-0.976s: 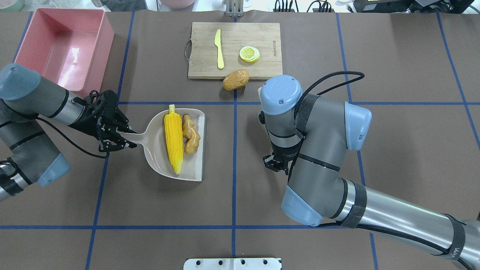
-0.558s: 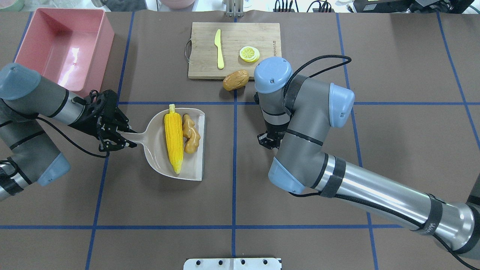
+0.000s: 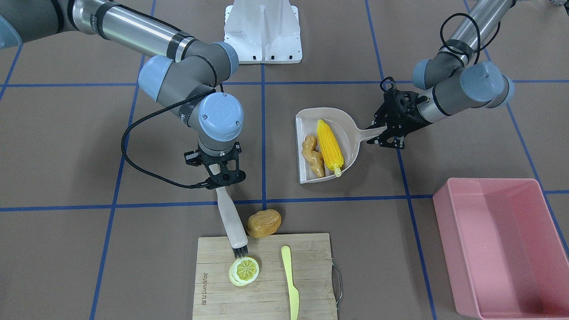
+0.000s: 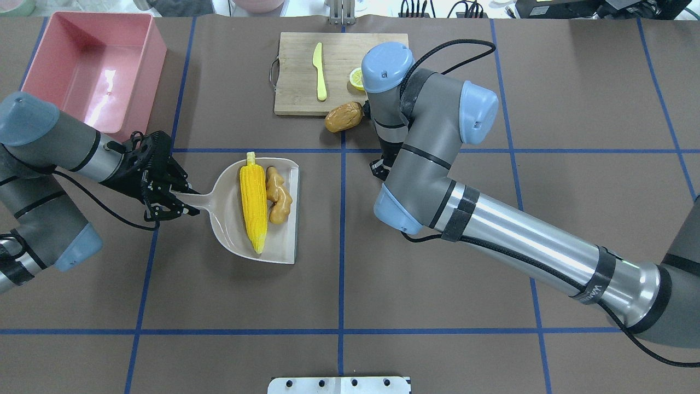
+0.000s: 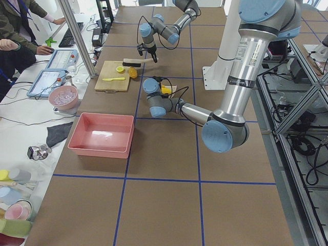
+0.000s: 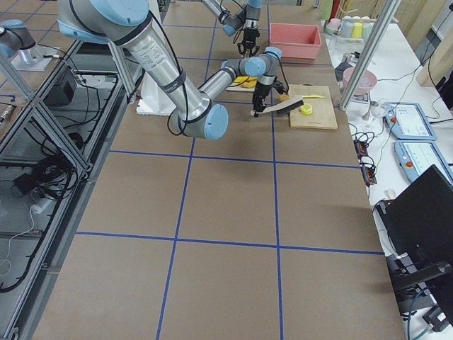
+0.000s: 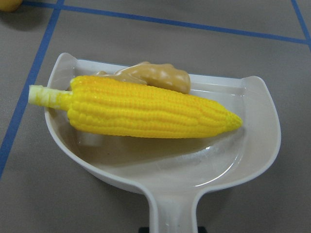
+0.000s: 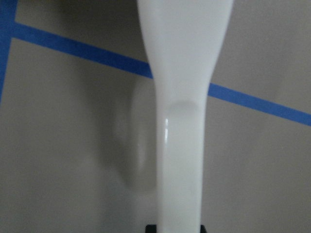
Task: Sweep and dump trash into bin
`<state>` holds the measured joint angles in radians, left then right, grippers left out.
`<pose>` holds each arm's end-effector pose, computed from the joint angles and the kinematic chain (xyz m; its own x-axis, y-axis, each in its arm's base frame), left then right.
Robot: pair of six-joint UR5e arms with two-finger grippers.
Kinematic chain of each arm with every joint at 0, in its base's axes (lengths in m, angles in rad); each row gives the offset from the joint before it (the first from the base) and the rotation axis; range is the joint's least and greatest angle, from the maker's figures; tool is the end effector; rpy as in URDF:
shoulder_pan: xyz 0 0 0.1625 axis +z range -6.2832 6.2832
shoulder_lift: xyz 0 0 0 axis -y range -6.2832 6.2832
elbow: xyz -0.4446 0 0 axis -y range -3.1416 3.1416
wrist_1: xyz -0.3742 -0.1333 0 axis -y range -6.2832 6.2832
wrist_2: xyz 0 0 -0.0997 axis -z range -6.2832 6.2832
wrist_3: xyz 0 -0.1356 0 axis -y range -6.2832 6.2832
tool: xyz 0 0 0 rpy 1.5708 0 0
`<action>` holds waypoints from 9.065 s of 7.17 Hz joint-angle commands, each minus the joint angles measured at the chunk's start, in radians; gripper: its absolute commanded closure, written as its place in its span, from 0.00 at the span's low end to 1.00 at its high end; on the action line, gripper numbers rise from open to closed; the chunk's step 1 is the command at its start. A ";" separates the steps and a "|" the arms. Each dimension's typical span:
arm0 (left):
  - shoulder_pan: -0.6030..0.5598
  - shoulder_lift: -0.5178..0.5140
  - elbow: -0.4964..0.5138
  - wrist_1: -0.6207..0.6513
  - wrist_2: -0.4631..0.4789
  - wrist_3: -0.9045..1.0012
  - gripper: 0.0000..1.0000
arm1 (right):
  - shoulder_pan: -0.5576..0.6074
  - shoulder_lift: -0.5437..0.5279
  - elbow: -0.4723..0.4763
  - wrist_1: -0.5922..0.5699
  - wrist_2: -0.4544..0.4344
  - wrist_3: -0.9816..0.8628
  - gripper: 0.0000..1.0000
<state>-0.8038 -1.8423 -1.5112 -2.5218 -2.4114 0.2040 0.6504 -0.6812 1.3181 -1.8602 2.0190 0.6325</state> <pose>0.3985 -0.4599 0.4565 -0.0503 0.9934 -0.1034 -0.2707 0.0861 0.9588 -0.5769 -0.5326 0.3009 0.7878 -0.3140 0.5299 0.3504 0.9360 0.0338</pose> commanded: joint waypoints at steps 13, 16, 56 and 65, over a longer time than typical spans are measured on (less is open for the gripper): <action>-0.002 0.000 -0.001 0.000 -0.001 0.000 1.00 | -0.048 0.046 0.042 -0.107 -0.046 -0.258 1.00; -0.005 0.000 -0.001 0.000 -0.001 0.000 1.00 | -0.025 0.127 -0.110 -0.024 -0.075 -0.325 1.00; -0.003 0.000 -0.006 -0.002 -0.002 -0.020 1.00 | -0.189 0.188 -0.204 0.004 0.515 0.292 1.00; -0.003 -0.002 -0.007 -0.002 -0.003 -0.021 1.00 | -0.224 0.129 0.133 -0.274 0.521 0.426 1.00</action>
<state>-0.8069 -1.8427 -1.5174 -2.5234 -2.4140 0.1825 0.4248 -0.4927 1.3055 -2.0033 2.5406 1.0574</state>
